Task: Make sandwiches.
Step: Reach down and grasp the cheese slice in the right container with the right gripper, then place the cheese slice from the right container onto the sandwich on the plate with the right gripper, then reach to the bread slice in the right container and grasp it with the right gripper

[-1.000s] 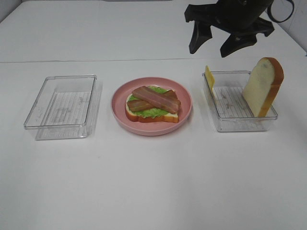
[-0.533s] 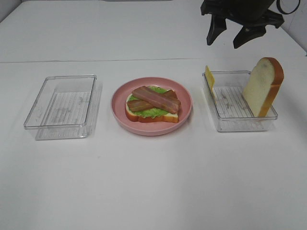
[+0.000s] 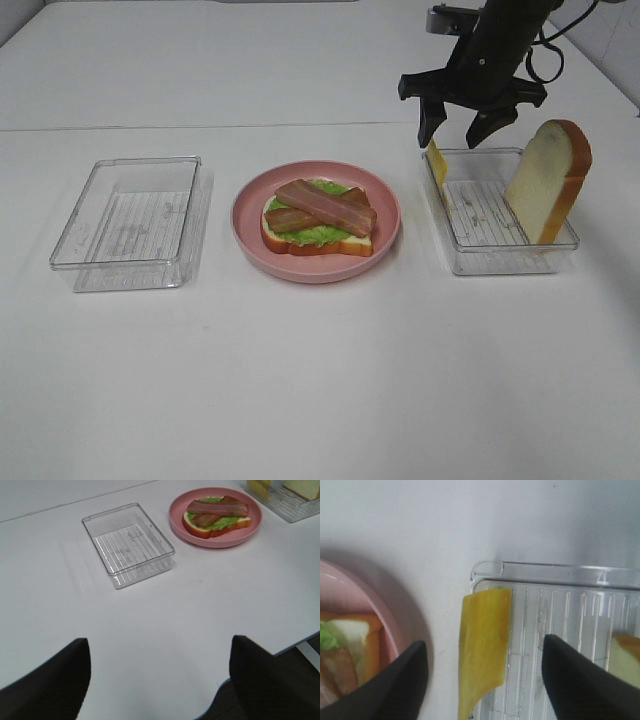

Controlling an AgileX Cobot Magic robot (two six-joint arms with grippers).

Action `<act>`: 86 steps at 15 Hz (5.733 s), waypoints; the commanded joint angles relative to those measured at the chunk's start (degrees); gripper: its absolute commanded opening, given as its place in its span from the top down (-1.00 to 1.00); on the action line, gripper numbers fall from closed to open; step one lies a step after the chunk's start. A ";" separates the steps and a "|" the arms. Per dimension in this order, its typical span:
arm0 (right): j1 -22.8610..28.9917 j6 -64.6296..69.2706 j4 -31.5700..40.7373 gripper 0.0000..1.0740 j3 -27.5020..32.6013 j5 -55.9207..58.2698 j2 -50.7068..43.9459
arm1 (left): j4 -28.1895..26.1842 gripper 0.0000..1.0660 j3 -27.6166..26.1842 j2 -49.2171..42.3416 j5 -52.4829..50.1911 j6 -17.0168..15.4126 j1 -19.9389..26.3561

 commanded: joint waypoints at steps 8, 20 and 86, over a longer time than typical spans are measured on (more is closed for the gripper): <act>-0.11 -0.63 -0.80 0.36 -1.26 1.03 3.21 | -0.23 -0.38 0.23 -0.34 -0.57 0.00 0.06; -0.06 -1.72 1.15 1.00 -1.26 3.27 -2.29 | -0.23 -0.38 0.23 -0.34 -0.57 0.00 0.06; -11.40 -3.04 -4.01 0.77 9.80 11.52 -9.11 | -0.23 -0.38 0.23 -0.34 -0.57 0.00 0.06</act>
